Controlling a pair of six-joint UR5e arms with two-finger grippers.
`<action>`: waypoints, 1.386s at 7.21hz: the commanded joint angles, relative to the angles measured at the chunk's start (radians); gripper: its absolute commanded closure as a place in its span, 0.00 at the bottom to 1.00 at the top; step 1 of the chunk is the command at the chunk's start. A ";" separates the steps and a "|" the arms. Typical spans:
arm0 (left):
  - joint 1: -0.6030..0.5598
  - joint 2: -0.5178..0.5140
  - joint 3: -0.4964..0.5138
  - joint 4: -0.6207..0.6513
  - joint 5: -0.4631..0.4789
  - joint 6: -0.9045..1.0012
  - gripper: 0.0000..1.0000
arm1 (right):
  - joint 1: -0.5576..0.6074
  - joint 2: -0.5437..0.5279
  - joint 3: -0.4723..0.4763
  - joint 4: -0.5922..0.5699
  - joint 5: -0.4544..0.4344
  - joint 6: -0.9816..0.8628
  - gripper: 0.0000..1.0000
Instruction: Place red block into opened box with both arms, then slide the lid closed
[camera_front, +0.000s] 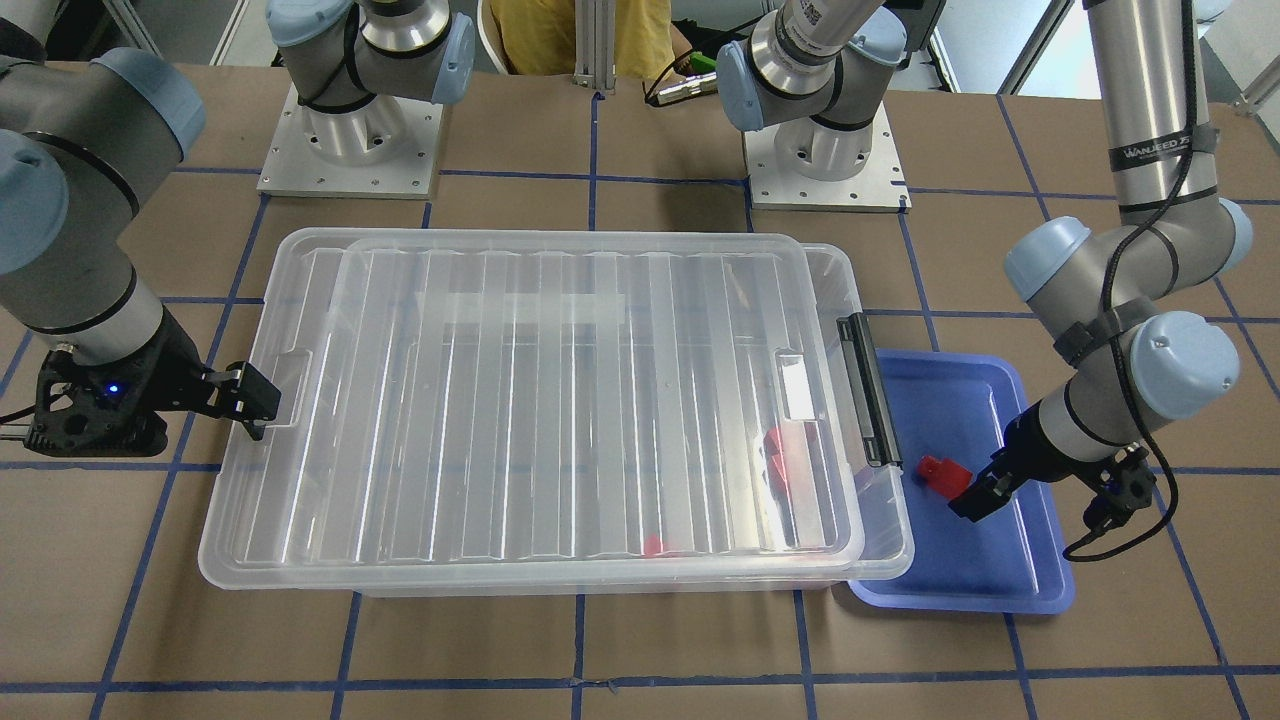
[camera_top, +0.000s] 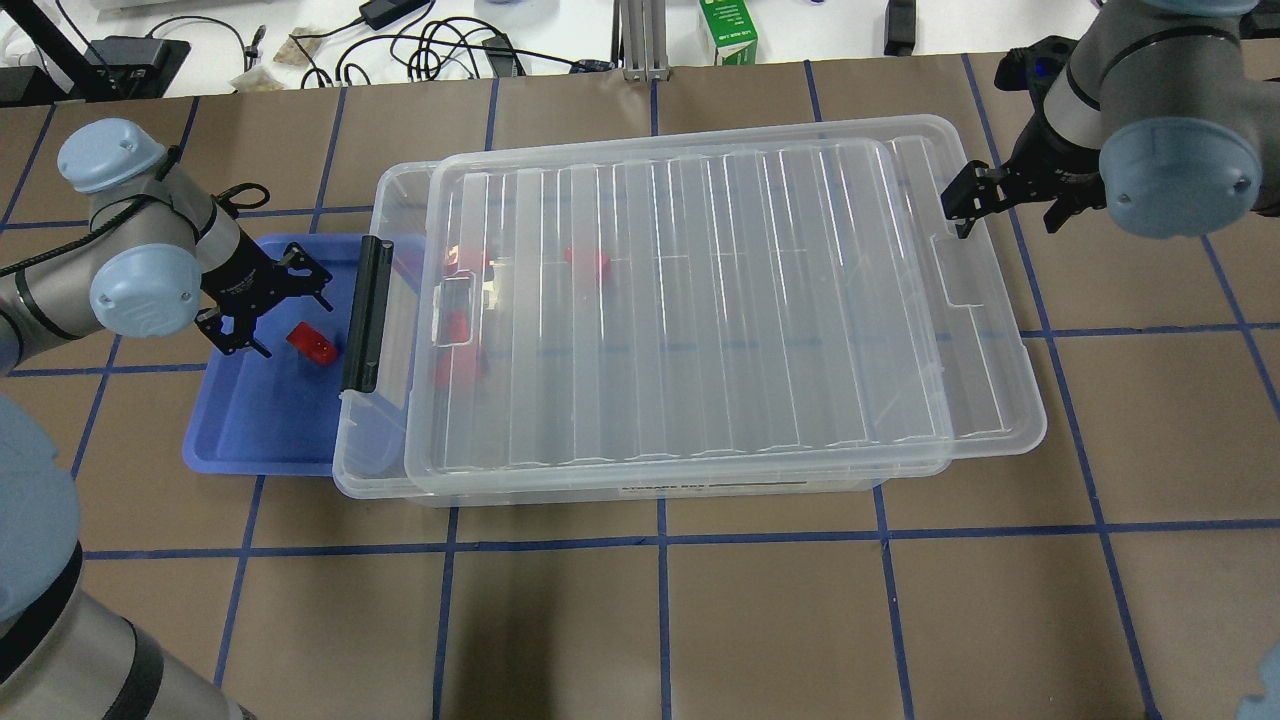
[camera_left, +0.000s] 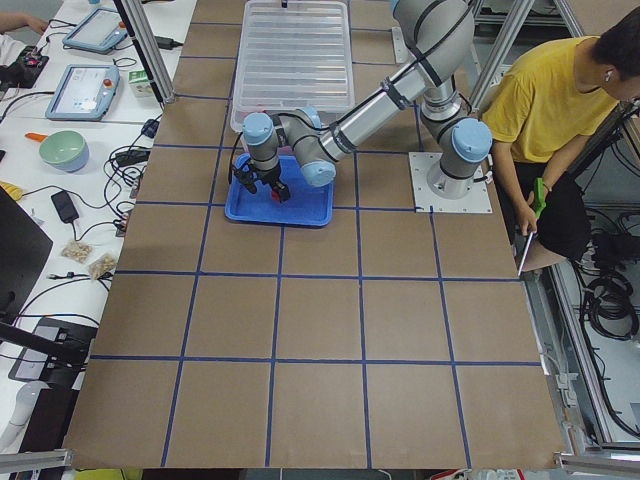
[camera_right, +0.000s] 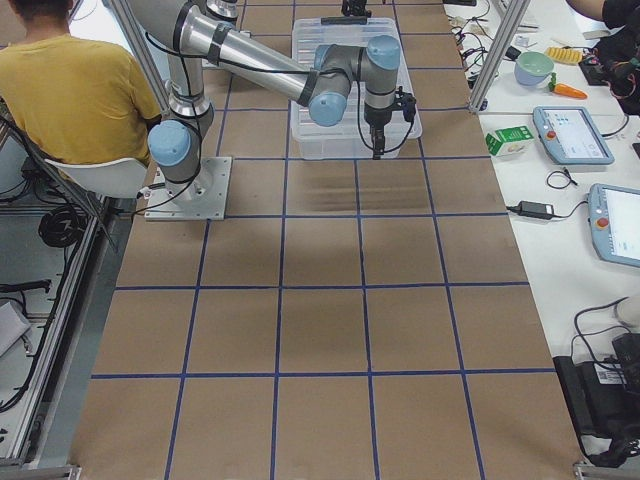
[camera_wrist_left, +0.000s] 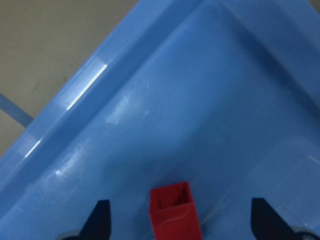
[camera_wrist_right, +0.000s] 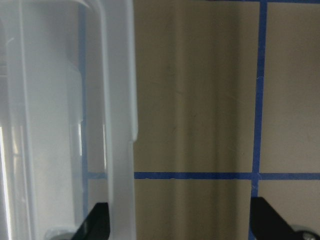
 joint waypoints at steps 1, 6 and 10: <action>-0.007 -0.009 -0.010 0.000 0.000 0.000 0.39 | -0.040 -0.002 0.000 0.002 0.001 -0.021 0.00; -0.001 0.032 0.038 -0.067 0.000 0.125 1.00 | -0.111 0.000 0.000 0.003 0.001 -0.043 0.00; -0.085 0.167 0.319 -0.515 -0.028 0.195 1.00 | -0.129 0.000 -0.009 0.002 -0.001 -0.046 0.00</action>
